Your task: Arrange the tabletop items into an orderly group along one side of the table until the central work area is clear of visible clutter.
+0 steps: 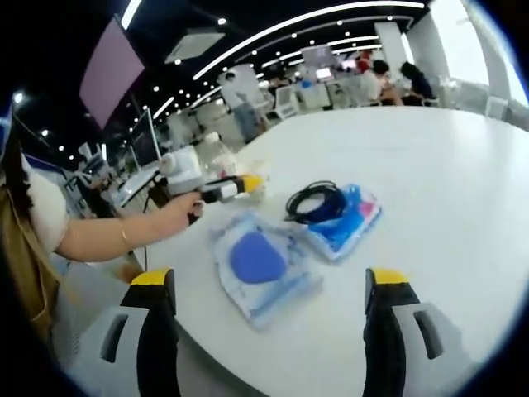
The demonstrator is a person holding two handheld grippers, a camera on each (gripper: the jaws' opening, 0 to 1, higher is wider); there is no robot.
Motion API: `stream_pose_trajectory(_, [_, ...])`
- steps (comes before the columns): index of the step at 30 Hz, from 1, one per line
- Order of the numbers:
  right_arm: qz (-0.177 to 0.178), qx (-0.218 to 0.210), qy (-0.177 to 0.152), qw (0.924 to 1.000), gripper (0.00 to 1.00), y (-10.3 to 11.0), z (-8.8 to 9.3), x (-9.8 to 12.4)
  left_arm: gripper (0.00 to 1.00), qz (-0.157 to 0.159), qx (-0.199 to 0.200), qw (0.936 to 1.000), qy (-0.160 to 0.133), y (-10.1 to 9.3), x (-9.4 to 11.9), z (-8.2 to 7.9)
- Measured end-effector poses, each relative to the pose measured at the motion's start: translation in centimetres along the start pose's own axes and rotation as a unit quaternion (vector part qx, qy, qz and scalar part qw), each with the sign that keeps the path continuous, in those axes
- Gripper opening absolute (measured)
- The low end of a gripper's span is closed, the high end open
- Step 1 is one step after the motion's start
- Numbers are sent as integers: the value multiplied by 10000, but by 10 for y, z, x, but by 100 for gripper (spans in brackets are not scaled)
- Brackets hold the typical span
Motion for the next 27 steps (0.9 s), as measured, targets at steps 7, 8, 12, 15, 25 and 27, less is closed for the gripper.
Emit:
stream_pose_trajectory(7, [4,2,-43,10000,94,0,-2,1,39,149,33,9998,150,-7,8,3])
stream_pose_trajectory(8, [6,-2,-56,10000,94,0,-2,1,40,184,37,9997,163,-8,9,3])
stream_pose_trajectory(12, [-29,17,-42,10000,93,2,-2,1,39,124,-89,9997,168,-5,8,3])
stream_pose_trajectory(15, [-41,23,-30,10000,93,2,-1,0,37,8,42,9995,297,1,5,9])
stream_pose_trajectory(25, [-68,15,14,10000,92,3,0,0,38,-87,100,9989,454,4,-1,16])
stream_pose_trajectory(27, [-71,22,31,10000,92,3,1,0,38,-106,106,9987,497,4,-2,19])
Point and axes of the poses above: the point that each gripper's makers call its tool centre point, and the gripper's own axes: x roughly backward along the fingers, y roughly to its left, z roughly out of its underside, the point moved 1 cm from there along x, roughly backward along the fingers, and after that the axes turned 15 degrees about x, right-handed, at the moved point
